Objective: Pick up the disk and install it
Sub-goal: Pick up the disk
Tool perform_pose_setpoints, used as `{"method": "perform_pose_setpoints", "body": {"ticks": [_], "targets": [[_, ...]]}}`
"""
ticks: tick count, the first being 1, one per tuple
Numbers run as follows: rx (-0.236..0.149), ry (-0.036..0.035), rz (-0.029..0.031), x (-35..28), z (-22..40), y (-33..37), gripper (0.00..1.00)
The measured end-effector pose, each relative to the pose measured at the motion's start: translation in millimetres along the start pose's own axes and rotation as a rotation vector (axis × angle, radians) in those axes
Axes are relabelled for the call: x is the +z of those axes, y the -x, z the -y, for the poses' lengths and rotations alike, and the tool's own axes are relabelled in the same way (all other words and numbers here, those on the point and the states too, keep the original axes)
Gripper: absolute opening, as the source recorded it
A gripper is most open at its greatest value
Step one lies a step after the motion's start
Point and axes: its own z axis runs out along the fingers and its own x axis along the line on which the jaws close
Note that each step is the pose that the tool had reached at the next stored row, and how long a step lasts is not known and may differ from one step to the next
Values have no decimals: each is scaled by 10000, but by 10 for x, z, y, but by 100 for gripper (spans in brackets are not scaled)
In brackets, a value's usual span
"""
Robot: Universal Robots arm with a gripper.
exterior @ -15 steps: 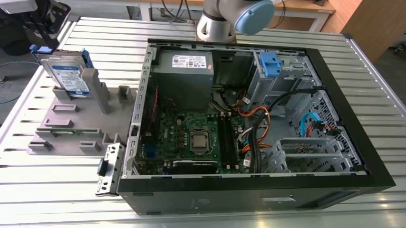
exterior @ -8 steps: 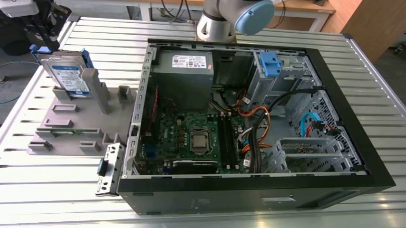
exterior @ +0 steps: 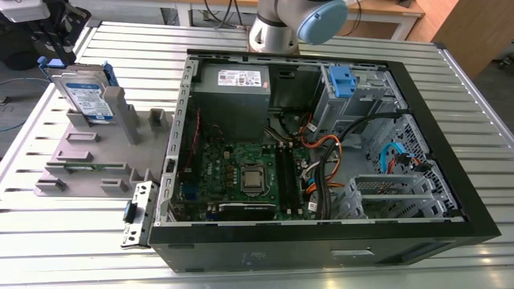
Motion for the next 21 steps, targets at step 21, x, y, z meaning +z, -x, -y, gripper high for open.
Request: {"method": "perform_pose_setpoints", "body": {"ticks": [21], "targets": [[-117, -1, -2, 0, 0, 0, 11]]}}
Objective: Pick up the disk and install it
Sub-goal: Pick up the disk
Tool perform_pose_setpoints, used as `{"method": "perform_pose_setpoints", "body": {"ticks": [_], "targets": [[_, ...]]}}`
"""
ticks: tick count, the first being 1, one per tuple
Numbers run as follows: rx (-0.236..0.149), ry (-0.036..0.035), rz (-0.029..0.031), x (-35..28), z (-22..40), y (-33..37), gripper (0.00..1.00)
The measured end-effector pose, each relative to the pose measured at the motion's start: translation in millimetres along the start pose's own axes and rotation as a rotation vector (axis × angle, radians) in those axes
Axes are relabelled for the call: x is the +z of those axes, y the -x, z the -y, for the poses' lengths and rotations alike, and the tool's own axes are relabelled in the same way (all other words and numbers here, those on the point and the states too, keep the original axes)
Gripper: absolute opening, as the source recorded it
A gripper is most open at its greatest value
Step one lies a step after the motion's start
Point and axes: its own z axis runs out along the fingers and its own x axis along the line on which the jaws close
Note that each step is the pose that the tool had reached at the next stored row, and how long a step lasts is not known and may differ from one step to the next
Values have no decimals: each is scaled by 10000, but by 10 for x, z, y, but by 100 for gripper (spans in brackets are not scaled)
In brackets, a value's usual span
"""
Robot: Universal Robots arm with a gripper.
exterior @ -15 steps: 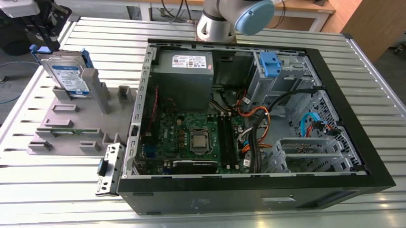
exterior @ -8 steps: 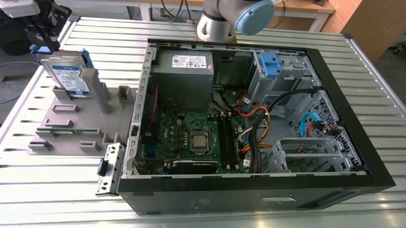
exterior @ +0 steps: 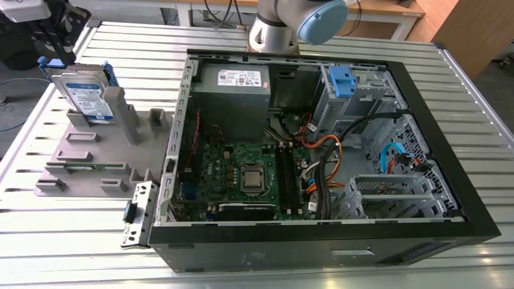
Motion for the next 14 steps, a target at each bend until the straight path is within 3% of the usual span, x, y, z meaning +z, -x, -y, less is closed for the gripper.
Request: {"method": "perform_pose_setpoints", "body": {"ticks": [6, 14], "targets": [[-231, -4, -6, 0, 0, 0, 11], [-880, -15, -20, 0, 0, 0, 11]]}}
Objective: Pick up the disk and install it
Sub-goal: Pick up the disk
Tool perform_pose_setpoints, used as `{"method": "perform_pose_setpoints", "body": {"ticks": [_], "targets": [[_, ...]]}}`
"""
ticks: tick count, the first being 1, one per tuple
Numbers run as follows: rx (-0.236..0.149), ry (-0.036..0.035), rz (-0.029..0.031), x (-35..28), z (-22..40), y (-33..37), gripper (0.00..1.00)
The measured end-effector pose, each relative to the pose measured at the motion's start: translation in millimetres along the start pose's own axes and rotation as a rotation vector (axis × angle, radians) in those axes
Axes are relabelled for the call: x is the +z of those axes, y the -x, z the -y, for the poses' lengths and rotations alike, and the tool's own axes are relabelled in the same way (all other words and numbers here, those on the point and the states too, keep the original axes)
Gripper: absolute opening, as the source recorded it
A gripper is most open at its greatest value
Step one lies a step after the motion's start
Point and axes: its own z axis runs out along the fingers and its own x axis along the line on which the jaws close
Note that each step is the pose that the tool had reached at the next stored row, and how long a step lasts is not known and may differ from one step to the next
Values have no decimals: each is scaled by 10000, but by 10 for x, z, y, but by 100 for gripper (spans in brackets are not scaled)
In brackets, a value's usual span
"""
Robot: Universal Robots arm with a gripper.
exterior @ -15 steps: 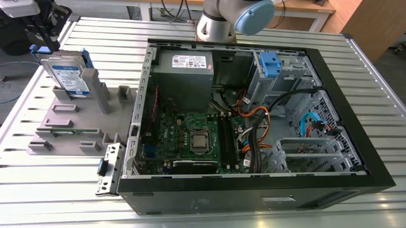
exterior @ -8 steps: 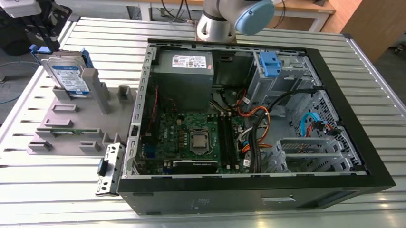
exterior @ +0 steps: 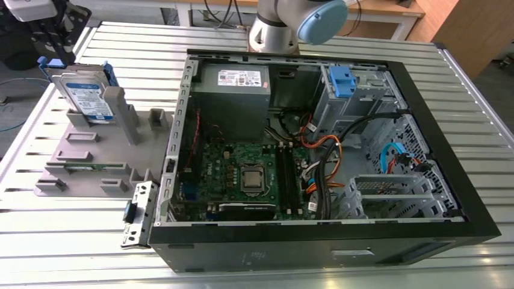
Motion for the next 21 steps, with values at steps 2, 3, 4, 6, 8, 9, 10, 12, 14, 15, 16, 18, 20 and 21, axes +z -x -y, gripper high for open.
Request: {"method": "perform_pose_setpoints", "body": {"ticks": [2, 3, 4, 6, 8, 9, 10, 12, 14, 15, 16, 18, 20, 21], "targets": [[-136, -3, -4, 0, 0, 0, 11], [-206, -4, -5, 0, 0, 0, 11], [-283, -5, -7, 0, 0, 0, 11], [-448, -8, -11, 0, 0, 0, 11], [-631, -12, -15, 0, 0, 0, 11], [-718, -13, -16, 0, 0, 0, 11], [-757, -14, -17, 0, 0, 0, 11], [-784, -14, -18, 0, 0, 0, 11], [-788, -14, -18, 0, 0, 0, 11], [-789, -15, -19, 0, 0, 0, 11], [-790, -14, -18, 0, 0, 0, 11], [-791, -14, -18, 0, 0, 0, 11], [-793, -14, -18, 0, 0, 0, 11], [-793, -14, -18, 0, 0, 0, 11]]}}
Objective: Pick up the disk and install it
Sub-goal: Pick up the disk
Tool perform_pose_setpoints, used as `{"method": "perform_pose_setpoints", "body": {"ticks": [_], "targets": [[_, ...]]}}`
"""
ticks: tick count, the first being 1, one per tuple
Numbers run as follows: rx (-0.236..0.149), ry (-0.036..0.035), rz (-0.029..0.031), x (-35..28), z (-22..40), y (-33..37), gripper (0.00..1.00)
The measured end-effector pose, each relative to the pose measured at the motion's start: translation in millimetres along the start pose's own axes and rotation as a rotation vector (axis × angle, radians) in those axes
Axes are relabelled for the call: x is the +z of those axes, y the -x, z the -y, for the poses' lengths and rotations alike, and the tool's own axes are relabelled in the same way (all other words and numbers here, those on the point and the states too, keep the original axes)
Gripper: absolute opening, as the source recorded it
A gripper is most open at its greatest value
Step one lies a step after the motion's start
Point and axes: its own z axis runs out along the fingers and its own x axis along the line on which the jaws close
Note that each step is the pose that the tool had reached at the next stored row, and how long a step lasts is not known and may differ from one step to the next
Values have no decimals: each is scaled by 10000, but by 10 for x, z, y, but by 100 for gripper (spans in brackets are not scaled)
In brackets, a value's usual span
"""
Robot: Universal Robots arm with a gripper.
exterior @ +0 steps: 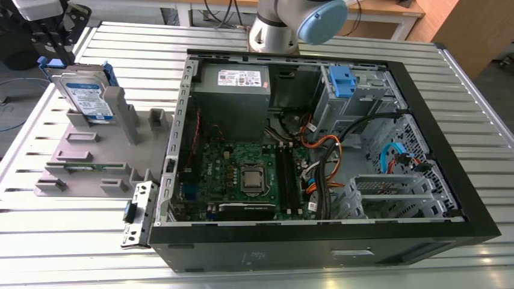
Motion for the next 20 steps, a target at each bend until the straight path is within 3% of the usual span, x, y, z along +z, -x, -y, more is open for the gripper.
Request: {"method": "perform_pose_setpoints", "body": {"ticks": [10, 14, 20], "targets": [[-237, -4, -5, 0, 0, 0, 11], [-692, -12, -16, 0, 0, 0, 11], [-1671, -29, -37, 0, 0, 0, 11]]}}
